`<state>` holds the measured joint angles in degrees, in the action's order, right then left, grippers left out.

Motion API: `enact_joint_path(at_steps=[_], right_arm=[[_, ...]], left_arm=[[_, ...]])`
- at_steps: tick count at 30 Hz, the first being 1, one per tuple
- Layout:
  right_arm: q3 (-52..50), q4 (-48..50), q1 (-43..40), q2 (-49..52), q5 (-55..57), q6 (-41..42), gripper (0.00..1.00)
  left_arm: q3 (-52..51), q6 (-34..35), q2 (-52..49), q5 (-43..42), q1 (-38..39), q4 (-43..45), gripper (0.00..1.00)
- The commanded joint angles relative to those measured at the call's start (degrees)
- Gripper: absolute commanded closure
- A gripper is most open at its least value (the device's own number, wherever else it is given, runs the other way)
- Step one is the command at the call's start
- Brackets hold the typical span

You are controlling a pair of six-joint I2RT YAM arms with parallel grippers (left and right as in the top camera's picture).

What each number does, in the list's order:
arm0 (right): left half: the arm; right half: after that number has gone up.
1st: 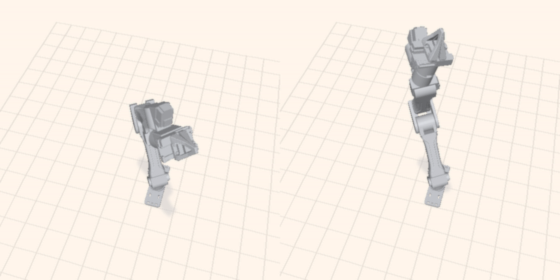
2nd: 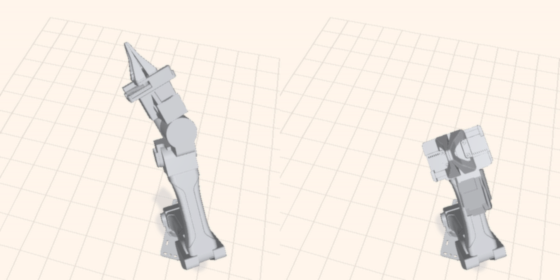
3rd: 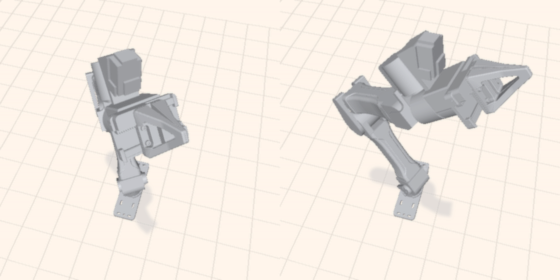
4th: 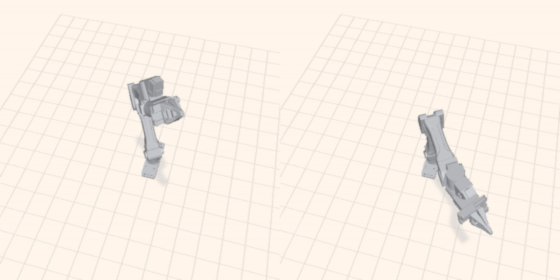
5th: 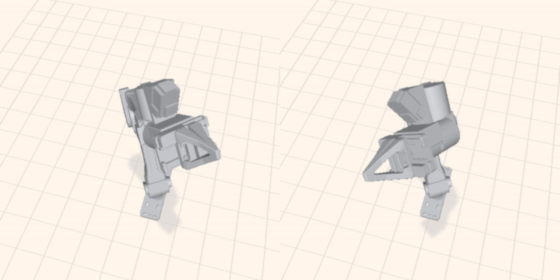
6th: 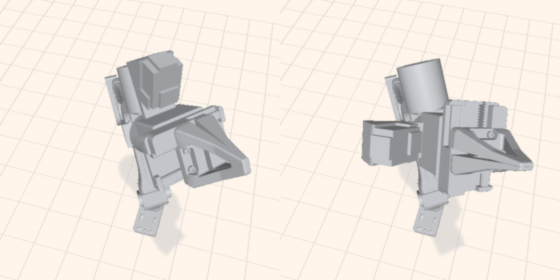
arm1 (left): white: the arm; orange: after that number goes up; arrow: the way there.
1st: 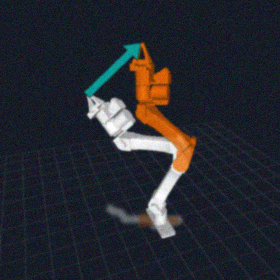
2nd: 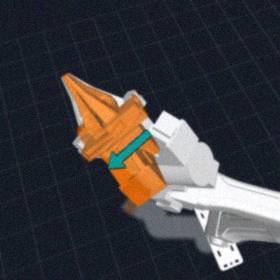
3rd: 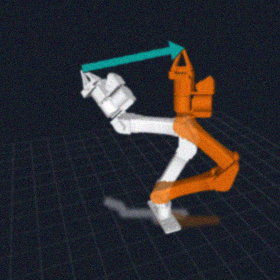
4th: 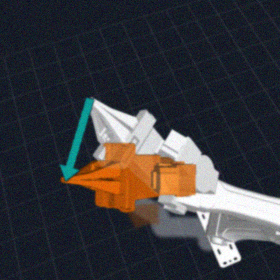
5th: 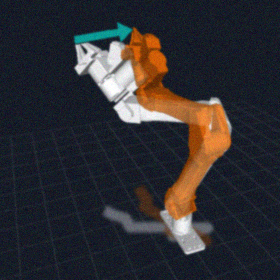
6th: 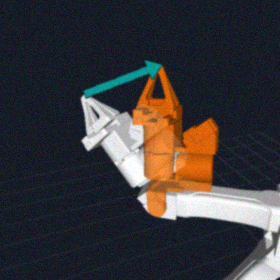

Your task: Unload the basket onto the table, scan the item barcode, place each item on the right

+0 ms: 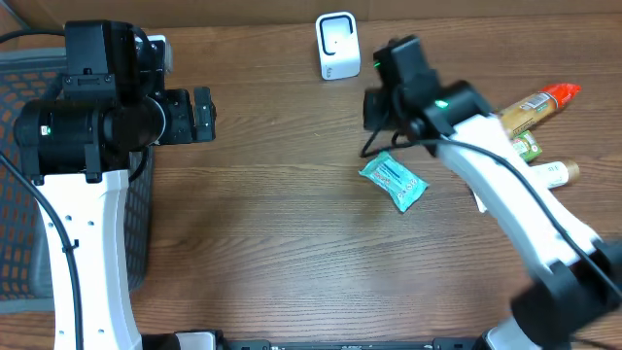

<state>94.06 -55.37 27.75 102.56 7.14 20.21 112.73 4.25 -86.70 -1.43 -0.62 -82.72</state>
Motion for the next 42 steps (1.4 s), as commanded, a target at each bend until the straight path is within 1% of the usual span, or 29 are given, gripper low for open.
enact_joint_path(at_steps=[1, 2, 3, 4, 5, 6, 7, 8, 11, 13, 15, 17, 19, 22, 26, 29, 32, 38, 42], right_arm=[[0.39, -2.25, -0.87, 3.82, -2.36, -5.01, 0.96], [0.39, -3.50, -1.42, 4.70, -3.63, -6.62, 0.91], [0.39, -4.57, -1.92, 5.16, -4.79, -7.74, 0.83], [0.39, -5.81, -2.54, 5.57, -5.86, -8.72, 0.70], [0.39, -6.95, -3.08, 5.70, -6.01, -8.76, 0.51], [0.39, -8.52, -3.82, 5.86, -5.99, -9.70, 0.40], [0.39, -9.44, -4.31, 5.90, -5.97, -10.36, 0.34], [0.39, -10.71, -4.96, 5.90, -5.99, -10.91, 0.30], [0.31, -14.38, -7.15, 5.90, -6.21, -10.36, 0.29], [-0.37, -15.96, -8.39, 5.90, -8.31, -10.34, 0.30], [-1.55, -16.06, -8.59, 5.90, -10.95, -13.70, 0.33], [-2.82, -15.65, -7.32, 5.90, -11.76, -17.53, 0.33], [-4.37, -14.51, -4.72, 5.90, -9.01, -19.67, 0.33], [-7.50, -10.43, -0.76, 5.90, -1.79, -19.67, 0.32], [-13.70, -2.86, 2.97, 5.90, 3.08, -21.38, 0.32], [-18.34, 2.82, 4.31, 5.90, 8.37, -21.73, 0.32], [-22.69, 8.92, 4.50, 5.90, 13.88, -22.23, 0.29], [-26.67, 15.87, 4.00, 5.95, 15.69, -24.79, 0.28], [-28.22, 18.03, 4.00, 6.14, 12.26, -24.90, 0.36]], left_arm=[[-0.20, -0.87, -0.24, 0.37, 0.26, 0.24, 0.00], [-0.20, -0.87, -0.24, 0.35, 0.26, 0.24, 0.00], [-0.20, -0.87, -0.24, 0.37, 0.26, 0.24, 0.00], [-0.20, -0.87, -0.24, 0.37, 0.26, 0.24, 0.00], [-0.20, -0.87, -0.24, 0.37, 0.26, 0.24, 0.01], [-0.20, -0.87, -0.24, 0.37, 0.26, 0.24, 0.00], [-0.20, -0.87, -0.24, 0.37, 0.26, 0.24, 0.00], [-0.20, -0.87, -0.24, 0.35, 0.26, 0.24, 0.01], [-0.20, -0.87, -0.24, 0.37, 0.26, 0.24, 0.00], [-0.20, -0.87, -0.24, 0.37, 0.26, 0.24, 0.00], [-0.20, -0.90, -0.24, 0.37, 0.26, 0.24, 0.00], [-0.20, -0.87, -0.24, 0.35, 0.26, 0.24, 0.00], [-0.20, -0.87, -0.24, 0.37, 0.26, 0.24, 0.01], [-0.20, -0.87, -0.24, 0.37, 0.26, 0.24, 0.01], [-0.20, -0.87, -0.24, 0.37, 0.26, 0.24, 0.00], [-0.20, -0.87, -0.24, 0.37, 0.26, 0.24, 0.00], [-0.20, -0.90, -0.24, 0.35, 0.26, 0.24, 0.01], [-0.20, -0.90, -0.24, 0.37, 0.26, 0.24, 0.00], [-0.20, -0.87, -0.24, 0.37, 0.26, 0.24, 0.00]])
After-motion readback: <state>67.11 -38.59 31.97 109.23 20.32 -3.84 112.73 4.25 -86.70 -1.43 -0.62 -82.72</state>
